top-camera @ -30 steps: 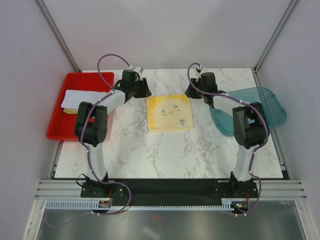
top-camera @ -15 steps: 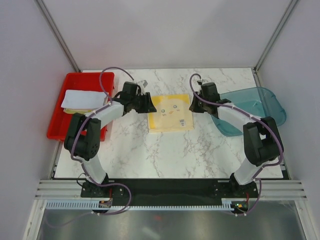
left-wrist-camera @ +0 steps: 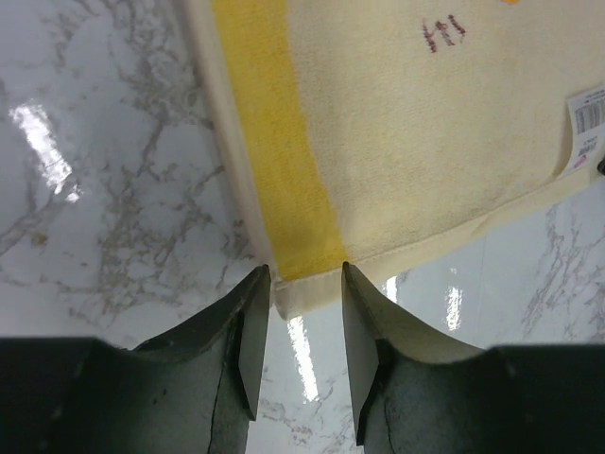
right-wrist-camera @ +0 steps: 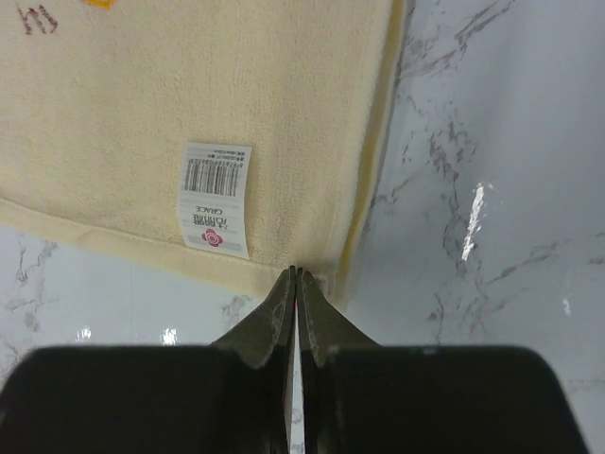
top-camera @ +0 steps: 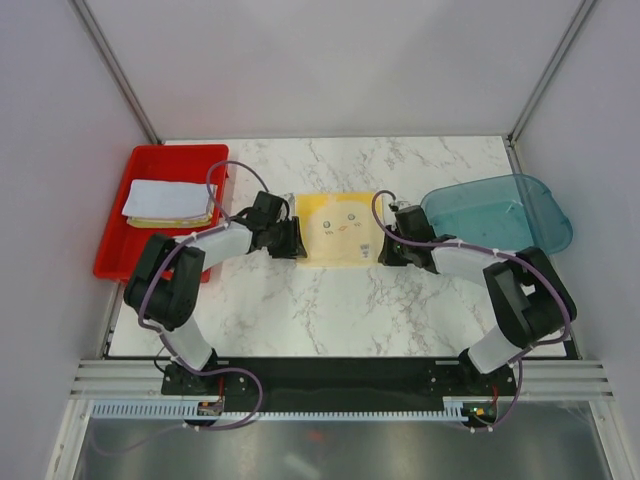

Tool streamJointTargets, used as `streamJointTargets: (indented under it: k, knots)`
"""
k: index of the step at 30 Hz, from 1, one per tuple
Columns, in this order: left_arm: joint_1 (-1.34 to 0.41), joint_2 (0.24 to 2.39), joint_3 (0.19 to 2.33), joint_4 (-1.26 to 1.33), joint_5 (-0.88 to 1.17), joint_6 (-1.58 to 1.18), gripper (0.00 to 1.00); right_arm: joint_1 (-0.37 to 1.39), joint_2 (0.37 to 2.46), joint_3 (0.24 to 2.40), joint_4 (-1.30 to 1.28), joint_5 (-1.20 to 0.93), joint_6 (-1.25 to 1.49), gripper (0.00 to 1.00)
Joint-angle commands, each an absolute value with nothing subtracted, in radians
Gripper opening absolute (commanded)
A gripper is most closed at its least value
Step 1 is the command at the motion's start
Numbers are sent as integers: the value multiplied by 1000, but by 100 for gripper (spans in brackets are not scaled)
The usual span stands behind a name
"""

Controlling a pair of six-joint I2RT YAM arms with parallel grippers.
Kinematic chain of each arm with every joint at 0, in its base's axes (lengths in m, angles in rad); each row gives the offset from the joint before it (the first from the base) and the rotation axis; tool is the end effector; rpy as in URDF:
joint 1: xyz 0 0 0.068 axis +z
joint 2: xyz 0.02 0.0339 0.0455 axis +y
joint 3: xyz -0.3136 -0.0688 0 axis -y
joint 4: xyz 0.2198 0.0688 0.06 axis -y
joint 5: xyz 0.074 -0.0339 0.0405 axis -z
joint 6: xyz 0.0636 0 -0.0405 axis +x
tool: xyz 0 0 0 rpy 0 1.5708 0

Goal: Fold and stack the towels
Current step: Fold the towel

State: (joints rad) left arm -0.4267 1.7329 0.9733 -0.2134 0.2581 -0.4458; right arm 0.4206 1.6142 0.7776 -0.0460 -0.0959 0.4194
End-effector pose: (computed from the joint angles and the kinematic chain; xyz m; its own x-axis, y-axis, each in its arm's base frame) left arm 0.3097 -0.1586 0.2031 -0.9079 -0.0452 -0.4168 0.1546 0.8880 -0.4330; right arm 0.2829 0.1332 0.1978 -0.8321 0.0719 -0.5500 -0.1348 0.9356 0.3262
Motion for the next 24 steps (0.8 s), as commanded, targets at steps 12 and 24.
streamJointTargets:
  k: [12,24]
  knots:
    - [-373,1584,1159,-261,370,-436,49,474,1416,785,-101,-63,571,15]
    - [-350,2111,1629,-252,496,-371,48,377,1893,1288,-104,84,373,4]
